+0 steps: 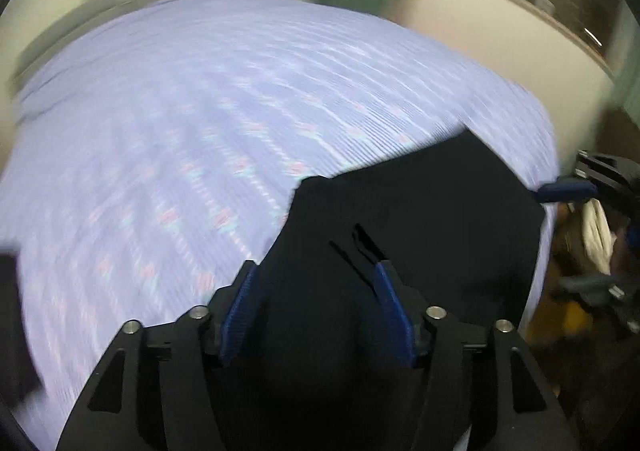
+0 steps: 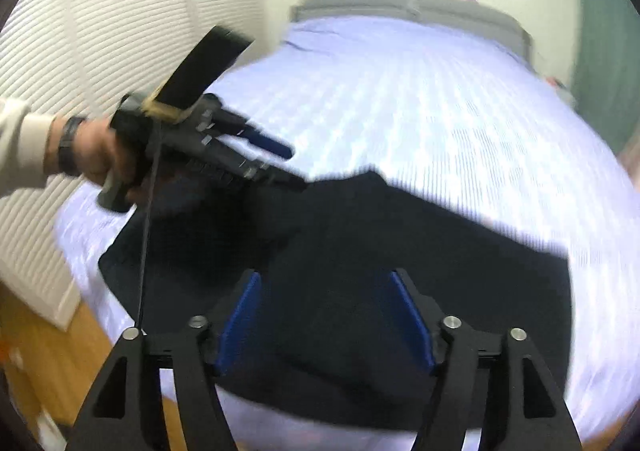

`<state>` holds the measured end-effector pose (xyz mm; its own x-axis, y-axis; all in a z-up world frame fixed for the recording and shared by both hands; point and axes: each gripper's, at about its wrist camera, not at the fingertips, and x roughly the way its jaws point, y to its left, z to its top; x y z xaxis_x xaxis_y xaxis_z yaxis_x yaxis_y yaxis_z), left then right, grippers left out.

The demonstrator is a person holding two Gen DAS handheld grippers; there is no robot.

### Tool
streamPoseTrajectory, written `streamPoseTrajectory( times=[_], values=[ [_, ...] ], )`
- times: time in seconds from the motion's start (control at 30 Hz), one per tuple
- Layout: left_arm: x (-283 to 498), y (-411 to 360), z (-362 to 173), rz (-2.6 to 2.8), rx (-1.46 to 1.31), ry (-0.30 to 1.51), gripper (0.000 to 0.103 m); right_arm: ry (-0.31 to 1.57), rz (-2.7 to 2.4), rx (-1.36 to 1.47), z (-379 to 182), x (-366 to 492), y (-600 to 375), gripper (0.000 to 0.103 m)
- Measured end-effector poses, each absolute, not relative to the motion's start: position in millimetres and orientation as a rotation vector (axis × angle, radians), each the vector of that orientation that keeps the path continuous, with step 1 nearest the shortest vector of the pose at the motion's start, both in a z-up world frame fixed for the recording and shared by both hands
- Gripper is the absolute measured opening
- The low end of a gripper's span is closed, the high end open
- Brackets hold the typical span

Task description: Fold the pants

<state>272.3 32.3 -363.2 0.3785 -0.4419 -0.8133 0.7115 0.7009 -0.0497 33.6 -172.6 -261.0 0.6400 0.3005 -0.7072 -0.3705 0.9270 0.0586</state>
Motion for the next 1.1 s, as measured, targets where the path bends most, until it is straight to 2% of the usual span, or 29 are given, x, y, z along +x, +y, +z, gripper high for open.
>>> streamPoseTrajectory(
  times=[0.2, 0.4, 0.57, 0.87, 0.9, 1.0, 1.1],
  values=[
    [200.7, 24.9, -358.8, -0.301, 0.152, 0.913, 0.065, 0.876, 0.764, -0.248, -257.3, 132.6, -237.9, 0.068],
    [147.6, -15.6, -396.2, 0.004, -0.123, 1.033, 0.065, 1.04, 1.162, -0.466, -281.5, 205.6, -230.8, 0.068],
    [128.5, -40.9, -423.4, 0.143, -0.326, 1.025, 0.065, 1.104, 1.384, -0.593, -306.0, 225.8, -197.6, 0.068],
    [130.7, -47.8, -445.2, 0.314, -0.42, 1.036, 0.065, 1.226, 1.547, -0.681, -358.2, 238.6, -154.7, 0.067],
    [129.3, -46.5, -448.8, 0.337, -0.437, 1.043, 0.065, 1.244, 1.552, -0.689, -364.7, 240.4, -151.8, 0.066],
    [129.4, -46.6, -461.6, 0.356, -0.495, 1.077, 0.065, 1.318, 1.578, -0.678, -379.7, 245.8, -143.6, 0.052],
    [131.7, -44.2, -474.9, 0.315, -0.613, 1.071, 0.066, 1.366, 1.602, -0.672, -386.3, 249.7, -138.6, 0.044]
  ],
)
